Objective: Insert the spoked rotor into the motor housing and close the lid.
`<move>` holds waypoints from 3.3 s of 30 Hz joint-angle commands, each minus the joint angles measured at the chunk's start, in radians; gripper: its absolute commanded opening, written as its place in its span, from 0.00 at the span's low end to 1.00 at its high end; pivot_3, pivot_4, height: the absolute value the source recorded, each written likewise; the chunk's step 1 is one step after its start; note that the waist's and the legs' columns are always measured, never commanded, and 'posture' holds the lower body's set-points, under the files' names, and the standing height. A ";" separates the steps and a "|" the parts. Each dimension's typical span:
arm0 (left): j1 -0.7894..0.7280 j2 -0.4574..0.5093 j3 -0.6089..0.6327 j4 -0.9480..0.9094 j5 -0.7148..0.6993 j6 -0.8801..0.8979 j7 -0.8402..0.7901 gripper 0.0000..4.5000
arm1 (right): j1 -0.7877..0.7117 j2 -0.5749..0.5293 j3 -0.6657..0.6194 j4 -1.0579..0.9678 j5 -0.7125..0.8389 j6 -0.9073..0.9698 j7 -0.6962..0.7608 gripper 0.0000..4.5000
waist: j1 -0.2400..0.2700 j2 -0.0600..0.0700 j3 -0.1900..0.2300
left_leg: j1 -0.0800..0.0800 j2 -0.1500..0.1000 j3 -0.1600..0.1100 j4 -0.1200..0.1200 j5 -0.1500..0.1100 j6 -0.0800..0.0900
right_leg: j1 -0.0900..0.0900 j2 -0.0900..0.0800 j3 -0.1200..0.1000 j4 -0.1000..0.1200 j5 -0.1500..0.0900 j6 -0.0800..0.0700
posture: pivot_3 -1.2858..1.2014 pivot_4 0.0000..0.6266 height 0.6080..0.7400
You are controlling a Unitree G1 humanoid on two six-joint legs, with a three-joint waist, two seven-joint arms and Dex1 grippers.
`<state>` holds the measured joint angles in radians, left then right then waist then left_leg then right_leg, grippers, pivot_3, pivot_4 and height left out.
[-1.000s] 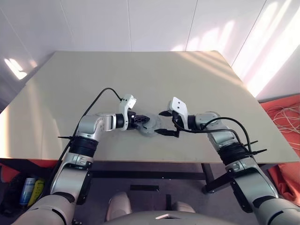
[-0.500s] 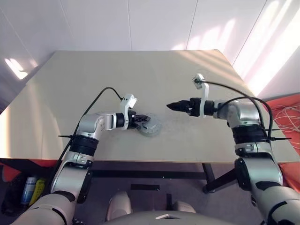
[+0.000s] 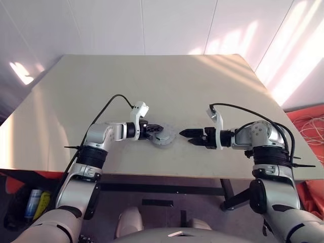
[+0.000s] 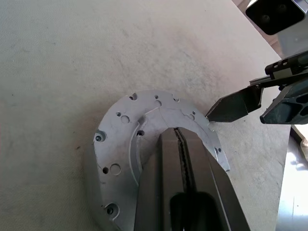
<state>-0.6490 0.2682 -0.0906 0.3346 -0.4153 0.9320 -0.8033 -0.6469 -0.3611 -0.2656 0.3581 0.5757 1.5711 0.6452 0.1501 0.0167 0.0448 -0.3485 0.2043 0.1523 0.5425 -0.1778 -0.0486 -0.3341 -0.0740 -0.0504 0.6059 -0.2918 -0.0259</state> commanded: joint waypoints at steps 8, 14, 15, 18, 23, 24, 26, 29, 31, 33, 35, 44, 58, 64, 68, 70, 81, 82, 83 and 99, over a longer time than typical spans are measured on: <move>0.020 0.017 -0.026 0.048 0.040 -0.001 0.024 0.00 | -0.076 0.227 -0.133 0.096 -0.003 -0.007 -0.157 1.00 | -0.021 0.000 -0.001 | 0.000 0.001 -0.001 -0.003 0.004 -0.007 | -0.001 0.001 0.000 0.001 -0.002 -0.003 | 0.52 0.00 1.00; 0.024 0.024 -0.018 0.040 0.038 0.000 0.028 0.00 | -0.111 0.289 -0.162 0.157 -0.008 -0.095 -0.198 1.00 | -0.035 -0.001 -0.001 | 0.002 0.002 -0.001 -0.003 0.005 -0.008 | -0.002 0.001 0.000 0.002 -0.001 -0.002 | 0.52 0.00 1.00; 0.024 0.024 -0.017 0.040 0.037 0.000 0.029 0.00 | -0.117 0.292 -0.169 0.171 -0.009 -0.110 -0.205 1.00 | -0.040 -0.001 -0.001 | 0.002 0.002 -0.001 -0.004 0.006 -0.010 | -0.002 0.001 0.000 0.002 -0.001 -0.003 | 0.52 0.00 1.00; 0.024 0.022 -0.014 0.041 0.037 -0.001 0.031 0.00 | -0.141 0.304 -0.191 0.206 -0.005 -0.151 -0.225 1.00 | -0.054 -0.001 -0.001 | 0.004 0.002 0.000 -0.006 0.009 -0.015 | -0.002 0.001 0.000 0.003 -0.002 -0.007 | 0.52 0.00 1.00; 0.021 0.019 -0.011 0.047 0.039 -0.007 0.034 0.00 | -0.173 0.339 -0.222 0.230 0.019 -0.187 -0.253 1.00 | -0.057 -0.001 0.000 | 0.006 0.002 -0.001 -0.009 0.013 -0.021 | -0.003 0.001 0.000 0.003 -0.002 -0.007 | 0.52 0.00 1.00; 0.020 0.018 -0.010 0.049 0.039 -0.009 0.034 0.00 | -0.176 0.345 -0.226 0.231 0.024 -0.190 -0.257 1.00 | -0.057 -0.002 0.000 | 0.006 0.002 0.000 -0.010 0.013 -0.022 | -0.003 0.001 0.000 0.003 -0.002 -0.006 | 0.52 0.00 1.00; 0.019 0.017 -0.009 0.052 0.040 -0.012 0.035 0.00 | -0.175 0.357 -0.228 0.225 0.031 -0.190 -0.263 1.00 | -0.057 -0.002 0.000 | 0.006 0.002 0.000 -0.012 0.015 -0.024 | -0.004 0.001 0.000 0.003 -0.001 -0.007 | 0.52 0.00 1.00; 0.018 0.016 -0.007 0.053 0.040 -0.014 0.036 0.00 | -0.171 0.370 -0.228 0.214 0.036 -0.187 -0.267 1.00 | -0.057 -0.002 0.000 | 0.006 0.002 0.000 -0.013 0.016 -0.025 | -0.005 0.002 0.000 0.003 0.001 -0.011 | 0.52 0.00 1.00; 0.018 0.016 -0.005 0.054 0.041 -0.015 0.038 0.00 | -0.171 0.371 -0.227 0.213 0.037 -0.189 -0.269 1.00 | -0.057 -0.002 0.000 | 0.005 0.003 0.000 -0.013 0.016 -0.025 | -0.005 0.003 0.000 0.003 0.002 -0.013 | 0.52 0.00 1.00; 0.019 0.016 -0.003 0.052 0.040 -0.015 0.039 0.00 | -0.173 0.370 -0.227 0.216 0.037 -0.194 -0.269 0.91 | -0.057 -0.001 0.000 | 0.005 0.003 0.000 -0.013 0.016 -0.026 | -0.006 0.004 0.001 0.003 0.002 -0.013 | 0.52 0.00 1.00; 0.021 0.016 0.001 0.051 0.040 -0.017 0.041 0.00 | -0.178 0.365 -0.229 0.219 0.040 -0.197 -0.269 0.79 | -0.056 -0.001 0.000 | 0.003 0.003 0.000 -0.013 0.016 -0.026 | -0.009 0.005 0.001 0.003 0.002 -0.013 | 0.52 0.00 1.00; 0.028 0.013 0.008 0.049 0.043 -0.022 0.044 0.00 | -0.191 0.356 -0.220 0.207 0.060 -0.199 -0.254 0.37 | -0.052 -0.001 0.000 | -0.006 0.004 0.000 -0.013 0.015 -0.024 | -0.016 0.012 0.000 0.003 0.005 -0.010 | 0.52 0.00 1.00; 0.030 0.015 0.013 0.048 0.041 -0.027 0.048 0.00 | -0.189 0.343 -0.200 0.251 0.022 -0.274 -0.284 0.37 | -0.051 0.000 0.000 | -0.004 0.006 0.000 -0.012 0.015 -0.024 | -0.015 0.015 0.000 0.003 0.005 -0.011 | 0.52 0.00 1.00; 0.030 0.014 0.013 0.049 0.040 -0.030 0.051 0.00 | -0.192 0.336 -0.200 0.270 0.017 -0.292 -0.300 0.37 | -0.051 0.000 0.000 | -0.003 0.006 0.000 -0.012 0.015 -0.025 | -0.014 0.015 0.000 0.003 0.006 -0.011 | 0.52 0.00 1.00; 0.029 0.012 0.015 0.050 0.040 -0.032 0.053 0.00 | -0.191 0.330 -0.200 0.281 0.008 -0.302 -0.318 0.37 | -0.051 0.000 0.000 | -0.002 0.006 0.000 -0.011 0.015 -0.025 | -0.013 0.015 0.000 0.003 0.006 -0.011 | 0.52 0.00 1.00; 0.029 0.010 0.016 0.051 0.040 -0.034 0.055 0.00 | -0.192 0.328 -0.201 0.287 0.006 -0.307 -0.324 0.37 | -0.050 0.000 0.000 | -0.002 0.006 0.000 -0.011 0.015 -0.025 | -0.012 0.015 0.000 0.003 0.006 -0.011 | 0.52 0.00 1.00; 0.032 0.008 0.022 0.051 0.045 -0.042 0.059 0.00 | -0.205 0.317 -0.207 0.328 0.010 -0.352 -0.341 0.34 | -0.049 0.000 0.000 | -0.003 0.006 0.000 -0.011 0.015 -0.023 | -0.013 0.015 0.000 0.003 0.006 -0.011 | 0.52 0.00 1.00; 0.033 0.008 0.023 0.050 0.045 -0.043 0.060 0.00 | -0.206 0.316 -0.211 0.332 0.014 -0.355 -0.339 0.31 | -0.049 0.000 0.000 | -0.003 0.006 0.000 -0.011 0.015 -0.023 | -0.013 0.015 0.000 0.003 0.006 -0.011 | 0.52 0.00 1.00; 0.033 0.008 0.023 0.049 0.045 -0.044 0.060 0.00 | -0.207 0.315 -0.214 0.334 0.018 -0.355 -0.337 0.28 | -0.049 0.000 -0.001 | -0.003 0.006 0.000 -0.011 0.015 -0.023 | -0.013 0.015 0.000 0.003 0.006 -0.011 | 0.52 0.00 1.00; 0.025 -0.004 0.083 0.076 0.035 -0.122 0.087 0.00 | -0.222 0.306 -0.222 0.363 0.031 -0.363 -0.356 0.26 | -0.048 0.000 -0.001 | -0.003 0.006 0.000 -0.009 0.015 -0.023 | -0.012 0.015 0.000 0.003 0.006 -0.011 | 0.52 0.00 1.00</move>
<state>-0.6395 0.2684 -0.0046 0.3755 -0.3959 0.8163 -0.7380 -0.8399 -0.0654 -0.4949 0.7178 0.5936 1.2163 0.3026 0.1024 0.0170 0.0442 -0.3517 0.2105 0.1522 0.5334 -0.1632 -0.0718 -0.3465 -0.0589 -0.0505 0.6093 -0.2861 -0.0373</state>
